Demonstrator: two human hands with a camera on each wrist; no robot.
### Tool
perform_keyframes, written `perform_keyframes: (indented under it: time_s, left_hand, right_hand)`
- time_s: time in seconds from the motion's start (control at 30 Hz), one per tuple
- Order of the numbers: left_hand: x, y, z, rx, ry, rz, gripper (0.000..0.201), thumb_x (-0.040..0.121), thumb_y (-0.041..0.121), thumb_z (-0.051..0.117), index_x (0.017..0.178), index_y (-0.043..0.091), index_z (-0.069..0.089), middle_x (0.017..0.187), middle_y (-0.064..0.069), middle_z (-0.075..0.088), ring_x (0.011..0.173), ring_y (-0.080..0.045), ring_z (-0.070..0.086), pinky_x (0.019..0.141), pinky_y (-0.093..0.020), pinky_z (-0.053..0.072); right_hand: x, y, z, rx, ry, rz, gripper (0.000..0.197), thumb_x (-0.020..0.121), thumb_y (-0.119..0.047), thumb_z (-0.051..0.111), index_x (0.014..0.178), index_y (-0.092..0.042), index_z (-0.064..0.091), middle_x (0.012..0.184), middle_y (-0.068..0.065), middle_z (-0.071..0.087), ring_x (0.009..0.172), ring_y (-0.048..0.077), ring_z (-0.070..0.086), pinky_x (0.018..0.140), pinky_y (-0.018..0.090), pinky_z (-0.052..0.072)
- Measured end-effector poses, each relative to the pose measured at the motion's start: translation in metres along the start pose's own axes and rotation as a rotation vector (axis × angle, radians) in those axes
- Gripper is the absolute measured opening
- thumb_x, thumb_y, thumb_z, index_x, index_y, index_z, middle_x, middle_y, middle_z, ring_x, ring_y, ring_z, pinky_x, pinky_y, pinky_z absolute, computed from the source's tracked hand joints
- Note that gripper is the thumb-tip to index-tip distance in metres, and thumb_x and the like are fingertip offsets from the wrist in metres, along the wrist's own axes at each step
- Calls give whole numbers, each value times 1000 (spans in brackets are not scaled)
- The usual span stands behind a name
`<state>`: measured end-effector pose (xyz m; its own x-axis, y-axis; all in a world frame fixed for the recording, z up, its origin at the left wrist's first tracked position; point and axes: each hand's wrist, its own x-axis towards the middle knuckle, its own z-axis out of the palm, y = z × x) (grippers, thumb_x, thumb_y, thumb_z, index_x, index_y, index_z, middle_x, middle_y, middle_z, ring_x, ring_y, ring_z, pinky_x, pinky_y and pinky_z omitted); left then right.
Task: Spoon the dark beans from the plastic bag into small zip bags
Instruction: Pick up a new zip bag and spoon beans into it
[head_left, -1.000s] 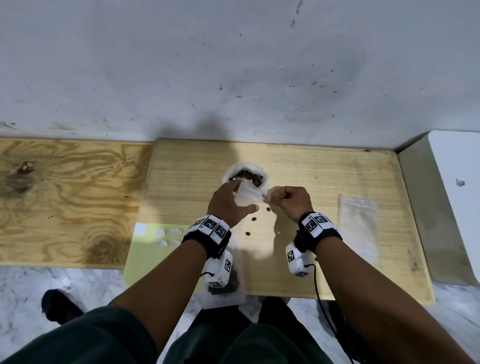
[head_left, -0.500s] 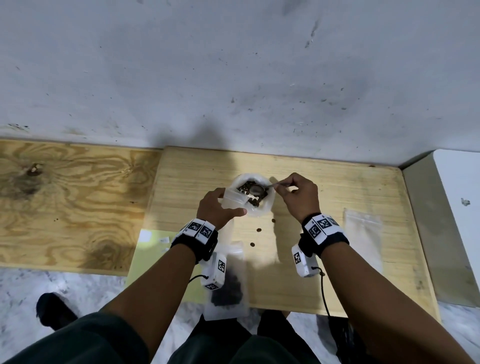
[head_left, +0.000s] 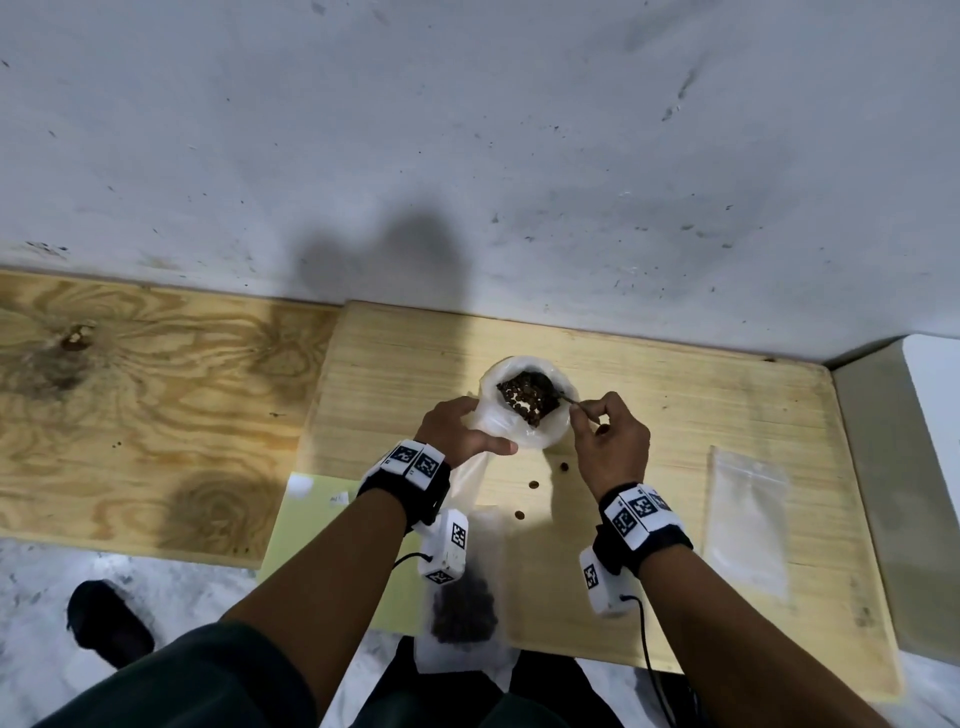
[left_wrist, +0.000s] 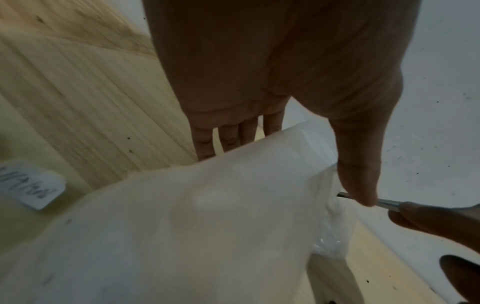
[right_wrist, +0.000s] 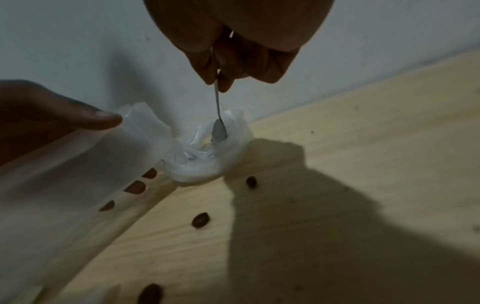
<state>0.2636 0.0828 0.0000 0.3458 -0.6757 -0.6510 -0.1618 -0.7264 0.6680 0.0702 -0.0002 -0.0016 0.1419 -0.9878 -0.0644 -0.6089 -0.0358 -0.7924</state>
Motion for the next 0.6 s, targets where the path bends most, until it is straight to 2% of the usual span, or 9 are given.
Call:
perform_keyframes:
  time_s: [0.07,0.13,0.17,0.23,0.33,0.43,0.5,0.57,0.6]
  left_hand:
    - [1,1,0,-14,15,15,96,32,58,89,120,28,63,124,6,65,113,-17,60,100,-38,48]
    - [6,-1,2,-37,33,37,108,24,65,89,122,28,62,125,6,65,112,-16,62,99,-39,50]
    - [8,-2,3,-48,33,46,111,21,68,88,122,28,62,124,6,66,111,-16,63,99,-39,51]
    - [11,0,4,-41,17,66,105,23,68,88,117,26,65,119,6,68,108,-16,64,98,-40,52]
    - [10,3,3,-57,-2,81,88,33,59,88,110,22,70,111,6,70,104,-14,66,96,-39,53]
    - [14,1,5,-57,11,76,101,31,62,89,119,20,67,120,4,69,109,-15,64,98,-37,52]
    - [14,-2,4,-58,19,65,100,32,61,90,119,19,66,118,4,69,107,-14,64,94,-33,53]
    - [12,-3,2,-61,20,70,83,40,53,92,111,18,69,106,8,70,96,-11,65,81,-23,50]
    - [11,-3,2,-64,24,73,81,40,52,92,110,18,70,105,9,70,94,-10,65,78,-22,49]
  right_hand:
    - [1,1,4,106,12,54,27,87,-20,71,71,-16,51,64,4,59,53,18,48,53,25,43]
    - [3,1,6,186,15,113,30,87,-17,73,68,-15,50,69,-1,59,62,14,52,54,9,40]
    - [4,2,7,205,7,138,32,86,-16,74,66,-16,49,69,-3,59,64,11,52,55,7,38]
    - [4,3,9,238,-22,188,33,85,-14,74,65,-16,48,67,-3,58,64,11,51,57,10,39]
    - [2,9,16,293,-66,271,33,82,-13,75,63,-17,48,69,2,61,65,15,53,63,26,43]
    - [-2,12,22,371,-95,363,36,78,-11,76,59,-18,47,66,6,54,66,20,52,67,32,43]
    - [-2,11,23,418,-116,416,36,78,-9,76,60,-17,46,64,7,47,60,19,45,62,33,41]
    - [0,11,20,459,-128,469,38,77,-7,77,58,-17,45,59,7,44,51,18,40,54,29,39]
    - [2,10,18,480,-124,495,39,76,-5,77,57,-17,45,56,5,43,47,17,38,50,26,37]
